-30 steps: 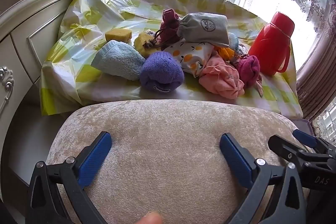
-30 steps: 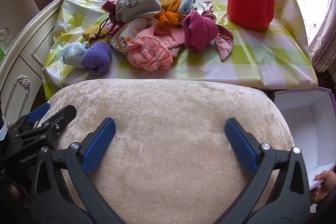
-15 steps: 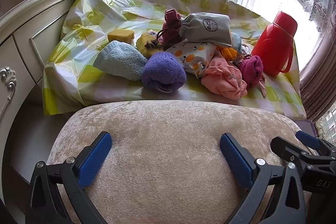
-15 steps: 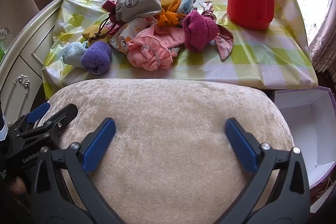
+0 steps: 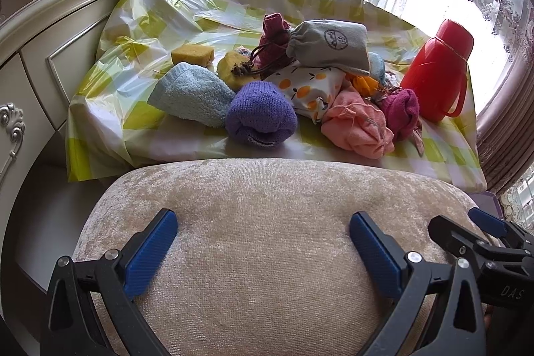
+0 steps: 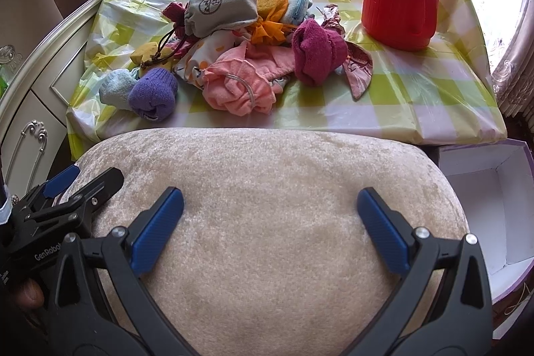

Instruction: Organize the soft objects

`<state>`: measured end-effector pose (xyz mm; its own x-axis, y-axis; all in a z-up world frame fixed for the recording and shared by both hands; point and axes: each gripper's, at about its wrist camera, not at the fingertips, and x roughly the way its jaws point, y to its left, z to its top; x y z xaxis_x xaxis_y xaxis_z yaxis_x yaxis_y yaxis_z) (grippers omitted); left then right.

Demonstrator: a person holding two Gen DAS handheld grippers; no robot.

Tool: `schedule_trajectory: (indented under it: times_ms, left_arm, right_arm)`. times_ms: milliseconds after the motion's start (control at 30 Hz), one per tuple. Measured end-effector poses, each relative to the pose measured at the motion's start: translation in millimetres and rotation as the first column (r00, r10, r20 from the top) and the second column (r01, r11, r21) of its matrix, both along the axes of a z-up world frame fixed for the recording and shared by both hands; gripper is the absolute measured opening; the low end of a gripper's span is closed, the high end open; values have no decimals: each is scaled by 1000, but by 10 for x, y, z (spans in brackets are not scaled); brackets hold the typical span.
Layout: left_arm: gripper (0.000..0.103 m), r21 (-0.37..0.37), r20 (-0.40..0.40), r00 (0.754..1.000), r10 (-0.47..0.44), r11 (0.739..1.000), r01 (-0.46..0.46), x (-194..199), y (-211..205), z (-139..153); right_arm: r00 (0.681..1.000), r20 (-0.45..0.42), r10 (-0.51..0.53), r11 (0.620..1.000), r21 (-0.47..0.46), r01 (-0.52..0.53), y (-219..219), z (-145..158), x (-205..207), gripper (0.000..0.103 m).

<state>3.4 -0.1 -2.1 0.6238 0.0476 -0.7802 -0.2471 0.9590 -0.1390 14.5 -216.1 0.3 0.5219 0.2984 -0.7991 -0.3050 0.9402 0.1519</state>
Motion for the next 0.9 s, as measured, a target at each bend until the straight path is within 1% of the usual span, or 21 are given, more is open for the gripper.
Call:
schedule_trajectory:
  times_ms: [100,300,400,500,900]
  left_arm:
    - [103,17,-10,1000,1,1000,-1,30,-27,-5]
    - [103,17,-10,1000,2,1000,-2,35,-29,-6]
    - [103,18,-9,1000,2,1000,-2,37,-31,-8]
    - [103,18,-9,1000,1,1000,-1,34,-33,-7]
    - [103,19,-9,1000,1,1000,-1,33,-35,-8]
  right_arm:
    - [1000,1,1,1000,-10,-1,20,-7,11,103]
    - [1000,2,2,1000,-7,-2,26,-5,15,103]
    - [1000,1,3,1000,11,-3,-3,-6,28,103]
    - [1000,6,3,1000,-5,-3,16,-9,27,103]
    - [1000,7,2,1000,-4,-2,15,-15,25,103]
